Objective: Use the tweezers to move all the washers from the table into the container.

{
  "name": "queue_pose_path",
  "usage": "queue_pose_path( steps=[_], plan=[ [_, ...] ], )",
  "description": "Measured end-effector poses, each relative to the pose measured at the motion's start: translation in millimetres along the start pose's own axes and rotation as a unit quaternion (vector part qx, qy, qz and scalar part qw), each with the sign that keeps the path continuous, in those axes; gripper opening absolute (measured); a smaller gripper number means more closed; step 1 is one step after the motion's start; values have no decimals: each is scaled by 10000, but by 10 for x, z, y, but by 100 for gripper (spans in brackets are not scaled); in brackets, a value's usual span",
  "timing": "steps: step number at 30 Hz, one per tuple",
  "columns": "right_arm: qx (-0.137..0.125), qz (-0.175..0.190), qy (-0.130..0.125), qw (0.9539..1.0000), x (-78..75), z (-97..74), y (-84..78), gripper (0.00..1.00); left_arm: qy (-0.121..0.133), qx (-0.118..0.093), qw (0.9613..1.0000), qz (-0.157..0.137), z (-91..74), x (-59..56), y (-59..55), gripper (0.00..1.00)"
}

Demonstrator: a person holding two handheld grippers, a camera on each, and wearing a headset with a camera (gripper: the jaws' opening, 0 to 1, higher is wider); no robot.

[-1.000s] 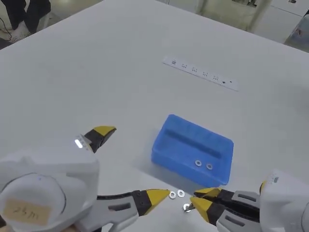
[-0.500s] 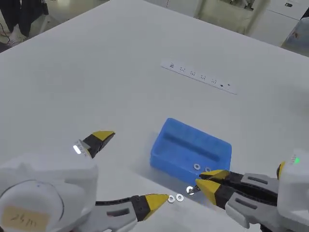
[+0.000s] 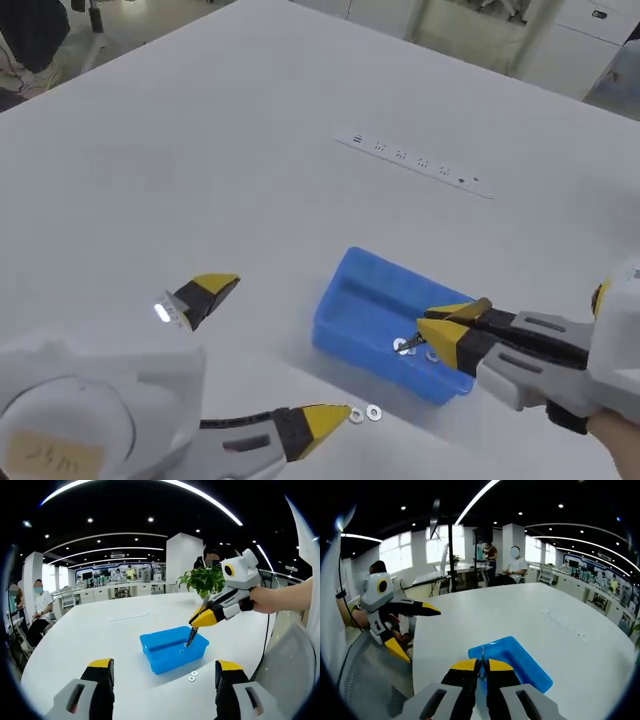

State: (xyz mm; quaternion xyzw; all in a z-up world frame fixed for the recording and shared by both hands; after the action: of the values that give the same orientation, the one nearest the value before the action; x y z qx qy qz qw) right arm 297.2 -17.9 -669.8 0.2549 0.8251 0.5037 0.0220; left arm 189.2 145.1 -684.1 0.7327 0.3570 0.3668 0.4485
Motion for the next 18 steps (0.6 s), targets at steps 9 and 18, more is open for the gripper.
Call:
queue_pose_path(
  steps=[9, 18],
  plan=[
    [51, 192, -116, 9997, -164, 150, 2, 2, 15, 25, 10000, -14, -2, 5, -7, 84],
    [139, 557, -273, 9980, -324, 306, -49, 2, 10, 62, 10000, -5, 0, 4, -14, 84]
  ],
)
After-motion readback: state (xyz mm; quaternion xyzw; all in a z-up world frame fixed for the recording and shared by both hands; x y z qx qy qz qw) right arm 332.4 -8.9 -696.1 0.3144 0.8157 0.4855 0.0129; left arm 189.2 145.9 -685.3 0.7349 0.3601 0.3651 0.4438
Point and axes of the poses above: the centre of the closed fingertips' face, and the gripper's own axes: z roughly forward along the fingers, x roughly to its left, y roughly out of its top, the point moved 7 cm from there along -z, roughly backward along the fingers, and after that the axes turned 14 degrees about z, right-handed, at the moved point
